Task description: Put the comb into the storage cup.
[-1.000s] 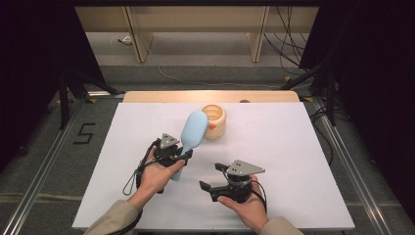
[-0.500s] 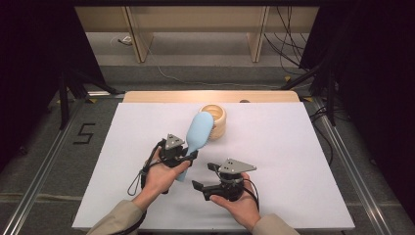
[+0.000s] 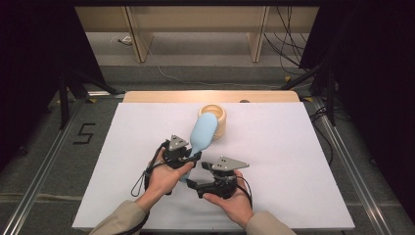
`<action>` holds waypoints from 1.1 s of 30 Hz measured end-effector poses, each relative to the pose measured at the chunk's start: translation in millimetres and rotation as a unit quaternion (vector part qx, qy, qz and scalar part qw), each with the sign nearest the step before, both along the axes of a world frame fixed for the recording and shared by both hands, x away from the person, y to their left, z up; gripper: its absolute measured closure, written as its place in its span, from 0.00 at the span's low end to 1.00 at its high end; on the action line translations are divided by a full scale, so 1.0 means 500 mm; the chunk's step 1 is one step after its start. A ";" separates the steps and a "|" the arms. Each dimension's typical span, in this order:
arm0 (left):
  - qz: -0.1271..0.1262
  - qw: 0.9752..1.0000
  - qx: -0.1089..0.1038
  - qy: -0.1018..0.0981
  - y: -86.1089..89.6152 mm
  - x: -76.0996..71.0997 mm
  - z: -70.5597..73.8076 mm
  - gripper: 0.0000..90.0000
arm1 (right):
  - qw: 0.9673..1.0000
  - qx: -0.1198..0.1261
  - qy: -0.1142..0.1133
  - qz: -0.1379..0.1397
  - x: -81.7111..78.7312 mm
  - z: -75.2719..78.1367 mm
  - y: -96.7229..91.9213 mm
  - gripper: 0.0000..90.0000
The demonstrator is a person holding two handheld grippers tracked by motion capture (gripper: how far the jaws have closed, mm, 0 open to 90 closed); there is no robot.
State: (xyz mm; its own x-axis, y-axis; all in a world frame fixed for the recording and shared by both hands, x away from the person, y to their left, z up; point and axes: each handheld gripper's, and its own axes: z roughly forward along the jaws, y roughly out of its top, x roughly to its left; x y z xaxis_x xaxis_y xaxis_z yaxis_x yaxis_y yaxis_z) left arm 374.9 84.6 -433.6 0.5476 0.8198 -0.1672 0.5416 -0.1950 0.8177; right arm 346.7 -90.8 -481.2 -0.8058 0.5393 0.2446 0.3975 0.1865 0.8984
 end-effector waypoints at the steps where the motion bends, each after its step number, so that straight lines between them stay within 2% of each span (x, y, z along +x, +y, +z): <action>1: 0.000 1.000 0.000 -0.001 0.000 0.000 0.000 0.77 | 1.000 0.000 0.000 0.000 0.001 0.000 0.002 0.18; 2: 0.000 1.000 0.000 -0.001 -0.001 0.000 0.000 0.77 | 1.000 -0.001 0.006 0.001 0.000 -0.001 0.005 0.18; 21: 0.002 1.000 -0.004 -0.009 -0.002 -0.004 0.003 0.77 | 1.000 -0.001 0.002 0.003 0.002 0.001 0.015 0.18; 33: -0.002 1.000 -0.006 -0.008 -0.009 -0.008 0.001 0.77 | 1.000 -0.003 0.009 0.007 0.001 -0.004 0.027 0.18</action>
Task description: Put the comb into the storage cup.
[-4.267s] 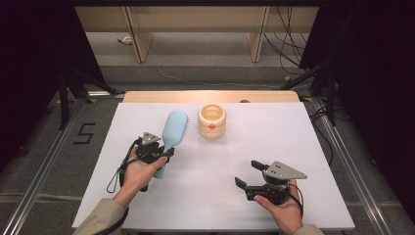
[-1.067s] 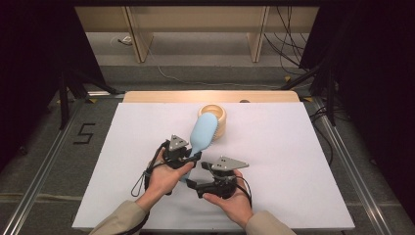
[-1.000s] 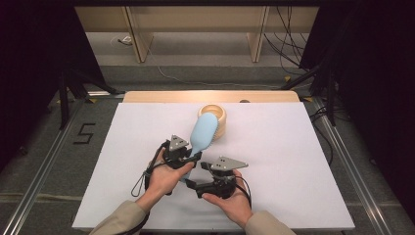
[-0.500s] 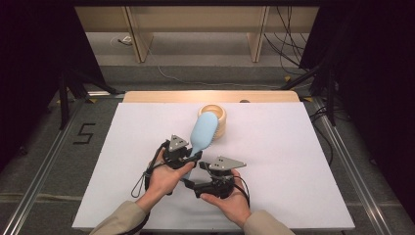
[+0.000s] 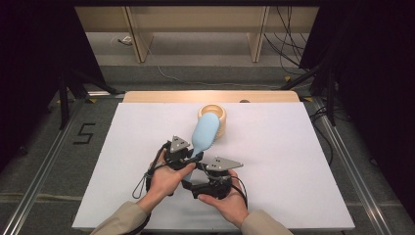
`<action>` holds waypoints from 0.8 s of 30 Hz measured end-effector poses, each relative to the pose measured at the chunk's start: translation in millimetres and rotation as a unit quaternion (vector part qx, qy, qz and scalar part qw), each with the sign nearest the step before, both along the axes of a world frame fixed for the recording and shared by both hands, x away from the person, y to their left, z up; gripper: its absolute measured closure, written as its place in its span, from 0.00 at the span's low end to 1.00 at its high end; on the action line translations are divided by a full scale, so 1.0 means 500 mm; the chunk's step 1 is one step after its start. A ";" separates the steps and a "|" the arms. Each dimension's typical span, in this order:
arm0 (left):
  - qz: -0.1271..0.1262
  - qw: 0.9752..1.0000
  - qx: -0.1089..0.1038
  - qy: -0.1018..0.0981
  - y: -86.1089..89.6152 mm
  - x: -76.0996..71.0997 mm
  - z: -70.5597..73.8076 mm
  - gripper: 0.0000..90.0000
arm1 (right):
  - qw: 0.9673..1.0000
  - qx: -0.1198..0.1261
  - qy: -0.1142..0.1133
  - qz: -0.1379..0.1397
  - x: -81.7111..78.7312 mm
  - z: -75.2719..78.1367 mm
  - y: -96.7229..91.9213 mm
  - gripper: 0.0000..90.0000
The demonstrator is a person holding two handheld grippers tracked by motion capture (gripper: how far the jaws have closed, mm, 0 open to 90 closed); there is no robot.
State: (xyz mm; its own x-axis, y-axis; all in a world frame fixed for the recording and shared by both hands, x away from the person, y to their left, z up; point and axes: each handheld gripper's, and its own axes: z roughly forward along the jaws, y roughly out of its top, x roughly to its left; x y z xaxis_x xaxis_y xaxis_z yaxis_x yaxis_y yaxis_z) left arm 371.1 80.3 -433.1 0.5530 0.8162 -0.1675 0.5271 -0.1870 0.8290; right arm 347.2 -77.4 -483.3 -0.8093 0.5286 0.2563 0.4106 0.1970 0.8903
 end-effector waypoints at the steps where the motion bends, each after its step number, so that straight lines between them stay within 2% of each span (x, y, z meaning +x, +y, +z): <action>1: -0.001 1.000 0.001 0.000 -0.001 -0.001 0.000 0.77 | 1.000 0.001 -0.001 0.000 0.001 0.000 0.000 0.18; 24: -0.012 1.000 -0.003 0.002 -0.019 -0.012 -0.008 0.77 | 1.000 -0.003 0.006 -0.013 0.009 -0.005 0.000 0.21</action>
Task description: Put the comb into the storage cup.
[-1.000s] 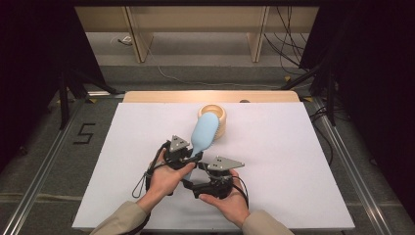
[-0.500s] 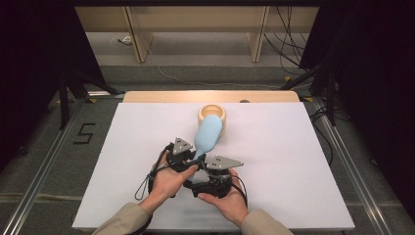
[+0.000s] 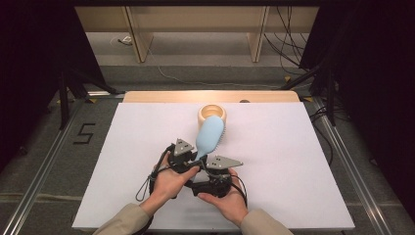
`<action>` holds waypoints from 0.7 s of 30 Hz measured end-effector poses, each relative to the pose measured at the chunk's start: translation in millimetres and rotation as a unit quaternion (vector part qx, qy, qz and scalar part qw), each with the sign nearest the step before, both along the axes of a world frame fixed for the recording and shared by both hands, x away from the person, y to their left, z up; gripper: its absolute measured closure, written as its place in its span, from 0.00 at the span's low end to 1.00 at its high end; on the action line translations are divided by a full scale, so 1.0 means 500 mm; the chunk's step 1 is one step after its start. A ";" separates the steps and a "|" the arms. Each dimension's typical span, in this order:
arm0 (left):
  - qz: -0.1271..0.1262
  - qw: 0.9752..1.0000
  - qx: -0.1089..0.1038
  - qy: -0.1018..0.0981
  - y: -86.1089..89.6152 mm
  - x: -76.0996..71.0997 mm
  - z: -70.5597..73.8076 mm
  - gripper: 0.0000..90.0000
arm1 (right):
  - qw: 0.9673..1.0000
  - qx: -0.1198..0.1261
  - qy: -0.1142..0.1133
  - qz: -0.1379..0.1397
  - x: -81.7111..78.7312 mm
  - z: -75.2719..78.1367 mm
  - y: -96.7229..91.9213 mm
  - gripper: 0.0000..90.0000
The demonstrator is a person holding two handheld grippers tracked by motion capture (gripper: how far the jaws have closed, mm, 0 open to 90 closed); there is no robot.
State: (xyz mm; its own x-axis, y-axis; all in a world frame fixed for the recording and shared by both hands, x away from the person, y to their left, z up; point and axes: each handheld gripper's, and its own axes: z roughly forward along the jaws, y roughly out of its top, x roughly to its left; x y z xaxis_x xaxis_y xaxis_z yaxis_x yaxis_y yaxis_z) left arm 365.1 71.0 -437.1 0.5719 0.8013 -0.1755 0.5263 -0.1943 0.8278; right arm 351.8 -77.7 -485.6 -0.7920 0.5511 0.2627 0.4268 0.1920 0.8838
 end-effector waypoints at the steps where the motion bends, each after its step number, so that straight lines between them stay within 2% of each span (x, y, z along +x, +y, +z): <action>1: 0.000 1.000 0.000 0.001 0.000 0.000 0.000 0.77 | 1.000 0.000 0.000 -0.002 0.001 0.000 0.000 0.22; 14: -0.002 1.000 -0.002 0.002 -0.002 -0.001 -0.001 0.76 | 1.000 -0.001 0.003 0.001 0.003 -0.001 -0.003 0.30; 21: -0.001 1.000 -0.003 0.006 0.001 0.000 -0.002 0.77 | 1.000 0.000 0.003 0.014 0.001 -0.001 -0.002 0.41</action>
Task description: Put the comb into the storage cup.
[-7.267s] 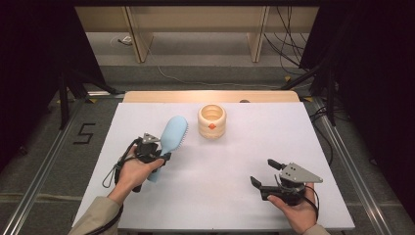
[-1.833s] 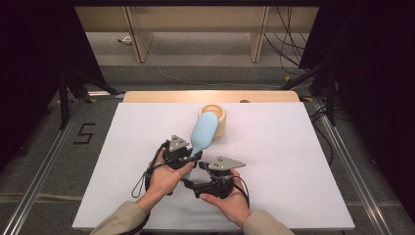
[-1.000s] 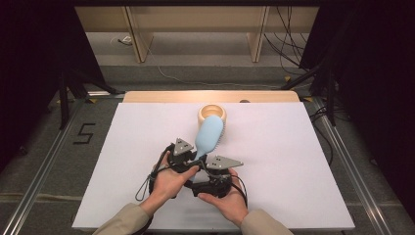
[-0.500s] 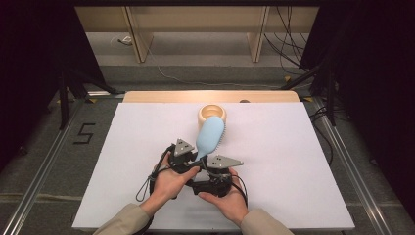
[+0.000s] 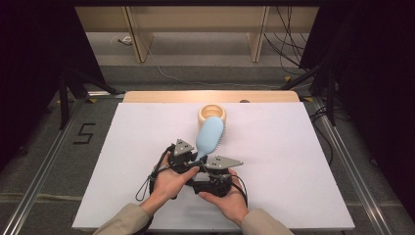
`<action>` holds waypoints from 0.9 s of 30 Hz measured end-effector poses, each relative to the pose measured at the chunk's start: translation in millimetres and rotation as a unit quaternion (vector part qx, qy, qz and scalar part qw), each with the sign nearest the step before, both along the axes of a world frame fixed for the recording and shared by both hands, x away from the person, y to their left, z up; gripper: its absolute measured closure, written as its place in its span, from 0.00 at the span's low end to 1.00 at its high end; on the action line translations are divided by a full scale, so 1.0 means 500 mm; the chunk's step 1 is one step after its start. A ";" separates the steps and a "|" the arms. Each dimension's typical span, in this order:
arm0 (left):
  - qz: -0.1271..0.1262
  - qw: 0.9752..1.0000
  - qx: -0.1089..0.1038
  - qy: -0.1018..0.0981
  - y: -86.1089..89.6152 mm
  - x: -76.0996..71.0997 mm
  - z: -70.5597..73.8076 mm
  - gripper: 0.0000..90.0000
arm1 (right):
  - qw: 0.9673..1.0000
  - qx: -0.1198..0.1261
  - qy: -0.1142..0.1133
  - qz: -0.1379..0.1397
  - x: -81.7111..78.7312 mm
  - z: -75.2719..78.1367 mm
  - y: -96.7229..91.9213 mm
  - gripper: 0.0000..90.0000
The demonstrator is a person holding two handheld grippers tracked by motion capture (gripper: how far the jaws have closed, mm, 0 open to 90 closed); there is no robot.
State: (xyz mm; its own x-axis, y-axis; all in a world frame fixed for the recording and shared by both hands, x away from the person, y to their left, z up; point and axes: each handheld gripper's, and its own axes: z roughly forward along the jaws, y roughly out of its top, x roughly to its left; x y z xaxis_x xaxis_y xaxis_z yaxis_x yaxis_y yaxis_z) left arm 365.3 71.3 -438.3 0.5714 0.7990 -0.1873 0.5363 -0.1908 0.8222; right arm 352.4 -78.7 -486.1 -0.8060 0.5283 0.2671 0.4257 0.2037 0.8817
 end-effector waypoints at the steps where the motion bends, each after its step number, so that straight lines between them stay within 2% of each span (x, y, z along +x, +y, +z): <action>1: 0.000 1.000 0.000 0.000 0.000 0.000 0.000 0.77 | 1.000 0.000 0.000 0.000 0.000 0.000 0.000 0.41; 3: 0.000 1.000 -0.001 0.001 0.001 0.001 0.000 0.76 | 1.000 0.001 0.000 0.006 -0.001 0.000 0.000 0.47; 8: -0.002 1.000 -0.002 0.000 0.002 0.001 0.002 0.76 | 1.000 0.001 0.003 0.007 0.000 0.001 -0.001 0.49; 15: -0.008 1.000 -0.001 -0.002 0.004 -0.002 0.006 0.76 | 1.000 0.002 0.014 -0.003 0.005 0.002 -0.012 0.60; 19: -0.009 1.000 -0.004 -0.003 0.003 -0.005 0.009 0.76 | 0.999 0.001 0.029 -0.018 0.010 0.003 -0.023 0.68; 27: -0.015 1.000 -0.002 -0.002 0.001 -0.007 0.009 0.76 | 0.998 0.004 0.047 -0.030 0.015 0.003 -0.034 0.74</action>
